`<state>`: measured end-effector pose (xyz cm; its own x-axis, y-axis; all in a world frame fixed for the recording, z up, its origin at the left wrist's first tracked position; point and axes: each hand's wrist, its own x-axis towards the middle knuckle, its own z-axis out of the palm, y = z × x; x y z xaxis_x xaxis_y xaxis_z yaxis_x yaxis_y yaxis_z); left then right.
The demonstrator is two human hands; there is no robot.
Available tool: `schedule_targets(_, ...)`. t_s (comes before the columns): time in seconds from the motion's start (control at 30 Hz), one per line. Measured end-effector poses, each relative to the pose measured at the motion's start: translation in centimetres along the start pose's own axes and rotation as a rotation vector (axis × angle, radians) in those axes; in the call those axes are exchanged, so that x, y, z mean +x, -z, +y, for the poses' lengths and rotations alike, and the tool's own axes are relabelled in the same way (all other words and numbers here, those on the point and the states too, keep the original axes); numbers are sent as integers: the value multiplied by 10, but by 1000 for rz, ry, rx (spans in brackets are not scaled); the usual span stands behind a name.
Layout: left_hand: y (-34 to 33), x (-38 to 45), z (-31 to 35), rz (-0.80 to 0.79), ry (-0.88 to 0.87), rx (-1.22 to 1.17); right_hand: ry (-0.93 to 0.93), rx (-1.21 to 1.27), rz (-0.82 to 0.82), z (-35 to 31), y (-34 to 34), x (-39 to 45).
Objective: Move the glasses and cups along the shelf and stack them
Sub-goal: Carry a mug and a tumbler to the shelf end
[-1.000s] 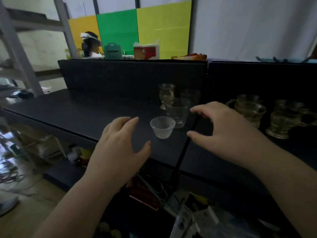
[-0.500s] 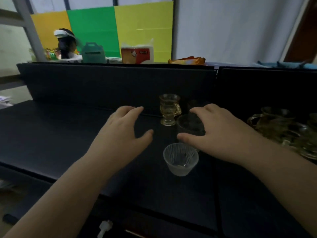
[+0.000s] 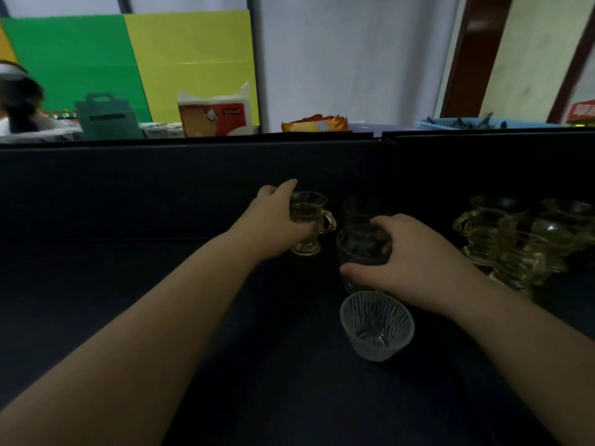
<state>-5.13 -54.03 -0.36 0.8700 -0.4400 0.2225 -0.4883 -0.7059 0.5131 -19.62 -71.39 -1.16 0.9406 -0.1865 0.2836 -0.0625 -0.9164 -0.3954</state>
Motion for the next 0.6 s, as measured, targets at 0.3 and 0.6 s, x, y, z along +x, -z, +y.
schedule_targets(0.3,-27,23,-1,70,23,-151,-6,58,158,-2,4,-3)
schedule_targets(0.6,-16,2,-7,146,45,-230,-19,132,284,-5,14,-14)
